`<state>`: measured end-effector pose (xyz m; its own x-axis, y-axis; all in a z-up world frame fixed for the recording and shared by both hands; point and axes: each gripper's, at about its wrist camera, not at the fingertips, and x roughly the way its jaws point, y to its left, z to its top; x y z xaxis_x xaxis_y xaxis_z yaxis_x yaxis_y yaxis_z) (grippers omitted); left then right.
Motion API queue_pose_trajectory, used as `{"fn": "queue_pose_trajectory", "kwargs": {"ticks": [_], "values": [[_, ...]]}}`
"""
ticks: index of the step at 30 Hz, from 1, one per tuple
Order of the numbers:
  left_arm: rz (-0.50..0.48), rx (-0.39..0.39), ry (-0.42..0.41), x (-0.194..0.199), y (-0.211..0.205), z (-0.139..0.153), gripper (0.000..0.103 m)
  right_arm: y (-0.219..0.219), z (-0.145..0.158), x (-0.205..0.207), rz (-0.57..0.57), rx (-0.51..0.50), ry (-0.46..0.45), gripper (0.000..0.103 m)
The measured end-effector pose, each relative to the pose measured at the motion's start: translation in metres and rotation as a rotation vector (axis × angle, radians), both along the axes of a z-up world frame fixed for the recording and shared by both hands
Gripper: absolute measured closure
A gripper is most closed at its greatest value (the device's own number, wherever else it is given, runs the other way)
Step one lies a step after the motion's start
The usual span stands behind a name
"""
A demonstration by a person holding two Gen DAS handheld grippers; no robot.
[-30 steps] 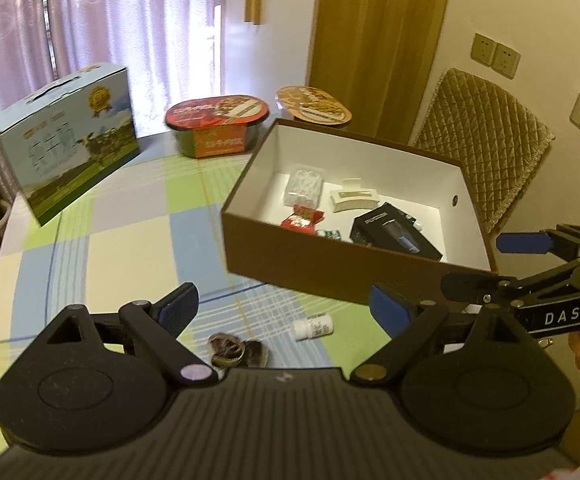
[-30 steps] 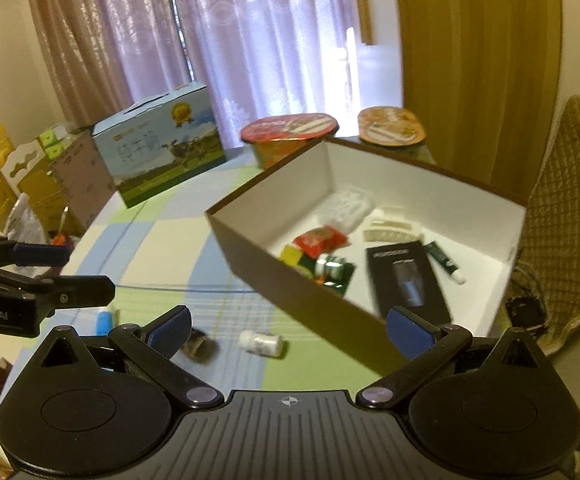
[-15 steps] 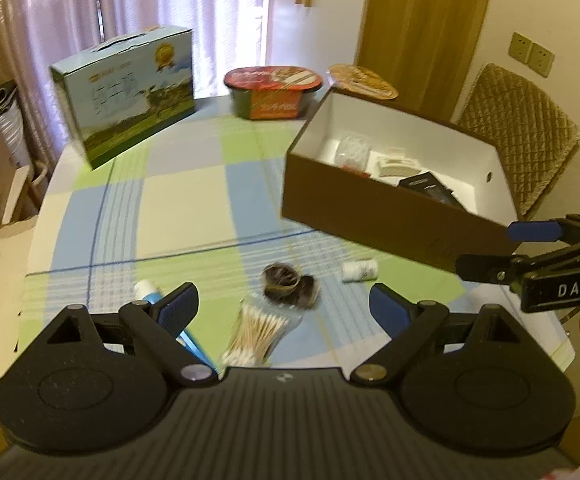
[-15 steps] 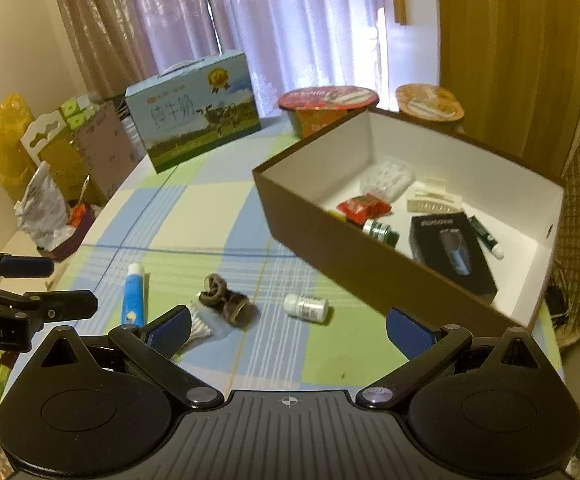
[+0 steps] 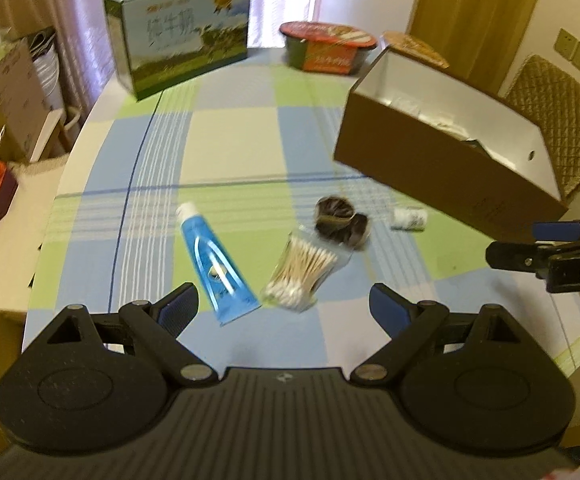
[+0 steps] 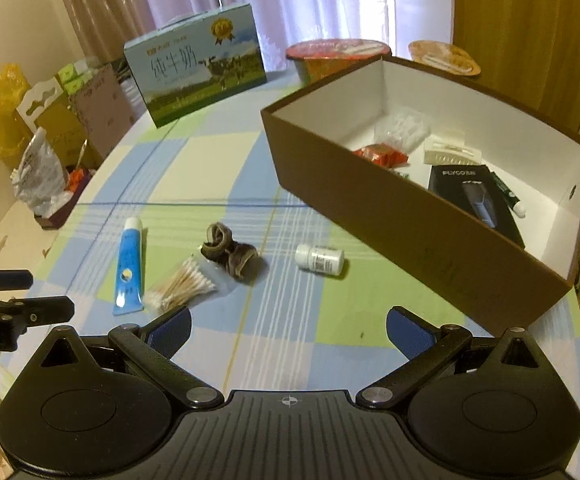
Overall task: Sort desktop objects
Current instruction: 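Withdraw both tools from the brown box back over the remaining table items, then grasp the white pill bottle with the right tool while the left tool grasps the blue tube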
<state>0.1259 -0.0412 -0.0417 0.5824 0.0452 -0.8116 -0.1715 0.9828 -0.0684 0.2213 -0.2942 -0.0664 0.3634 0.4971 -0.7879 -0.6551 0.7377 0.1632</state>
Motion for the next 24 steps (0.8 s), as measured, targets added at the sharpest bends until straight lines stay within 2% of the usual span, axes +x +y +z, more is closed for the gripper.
{"fn": "queue_pose_trajectory", "kwargs": {"ticks": [11, 24], "values": [[0.089, 0.008, 0.061, 0.001, 0.016, -0.021, 0.013, 0.012, -0.026, 0.009, 0.019, -0.049, 0.021, 0.002], [0.114, 0.035, 0.108, 0.018, 0.021, -0.037, 0.013, 0.021, -0.046, 0.027, -0.008, -0.058, 0.044, 0.002]]}}
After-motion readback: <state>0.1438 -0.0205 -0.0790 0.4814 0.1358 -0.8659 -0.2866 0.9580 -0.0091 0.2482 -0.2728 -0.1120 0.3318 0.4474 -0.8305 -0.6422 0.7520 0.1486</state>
